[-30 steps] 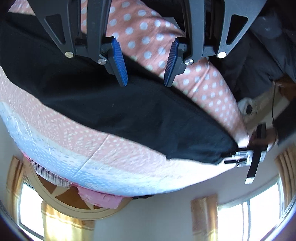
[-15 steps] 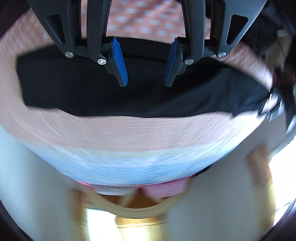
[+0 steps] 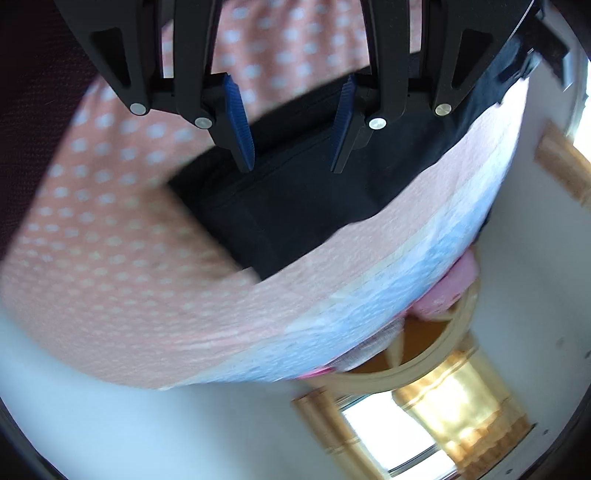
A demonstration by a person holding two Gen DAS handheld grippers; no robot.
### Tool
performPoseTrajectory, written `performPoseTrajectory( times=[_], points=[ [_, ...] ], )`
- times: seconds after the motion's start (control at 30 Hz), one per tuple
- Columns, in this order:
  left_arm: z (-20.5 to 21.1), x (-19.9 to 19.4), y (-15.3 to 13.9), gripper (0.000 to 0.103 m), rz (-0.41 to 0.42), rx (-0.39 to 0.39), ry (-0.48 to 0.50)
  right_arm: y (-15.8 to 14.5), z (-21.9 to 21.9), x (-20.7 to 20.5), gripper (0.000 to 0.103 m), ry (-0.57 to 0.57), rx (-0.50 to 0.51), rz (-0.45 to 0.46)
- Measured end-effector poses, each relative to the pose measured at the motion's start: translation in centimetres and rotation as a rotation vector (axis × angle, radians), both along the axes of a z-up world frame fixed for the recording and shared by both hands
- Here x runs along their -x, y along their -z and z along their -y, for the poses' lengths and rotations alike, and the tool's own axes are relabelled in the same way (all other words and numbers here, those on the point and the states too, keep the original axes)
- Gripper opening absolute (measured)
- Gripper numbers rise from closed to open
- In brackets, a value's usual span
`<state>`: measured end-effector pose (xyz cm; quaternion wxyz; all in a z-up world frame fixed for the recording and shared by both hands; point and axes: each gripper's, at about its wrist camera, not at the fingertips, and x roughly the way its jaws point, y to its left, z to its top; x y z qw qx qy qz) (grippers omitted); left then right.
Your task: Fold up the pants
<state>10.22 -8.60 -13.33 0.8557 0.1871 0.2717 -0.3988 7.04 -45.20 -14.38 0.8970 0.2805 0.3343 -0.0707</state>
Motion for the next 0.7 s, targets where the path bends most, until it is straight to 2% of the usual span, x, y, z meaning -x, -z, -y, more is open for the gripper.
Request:
performPoseTrajectory(
  times=[0.07, 0.13, 0.2, 0.3, 0.43, 0.53, 0.6, 0.7],
  points=[
    [0.8, 0.0, 0.4, 0.070, -0.012, -0.009, 0.007, 0.2, -2.2, -1.0, 0.043, -0.128, -0.038, -0.002],
    [1.3, -0.3, 0.9, 0.064, -0.032, -0.019, 0.006, 0.9, -5.6, -2.2, 0.043, -0.284, -0.127, -0.014],
    [1.6, -0.3, 1.4, 0.061, -0.048, -0.026, 0.006, 1.8, -8.0, -3.2, 0.043, -0.360, -0.159, -0.055],
    [1.5, -0.2, 1.8, 0.061, -0.061, -0.030, 0.006, 2.9, -9.6, -4.5, 0.043, -0.359, -0.161, -0.104],
    [1.9, -0.4, 2.3, 0.056, -0.051, -0.061, 0.005, 3.7, -8.9, -5.4, 0.042, -0.301, -0.237, -0.103],
    [1.8, -0.6, 2.4, 0.056, -0.063, -0.051, -0.002, 4.3, -8.2, -6.0, 0.031, -0.269, -0.274, -0.089],
    [1.9, -0.6, 2.4, 0.056, -0.065, -0.046, -0.004, 4.4, -8.3, -6.7, 0.007, -0.264, -0.267, -0.092],
    [2.4, 0.0, 2.3, 0.056, -0.045, -0.048, 0.019, 4.3, -8.5, -6.2, 0.004, -0.273, -0.244, -0.081]
  ],
)
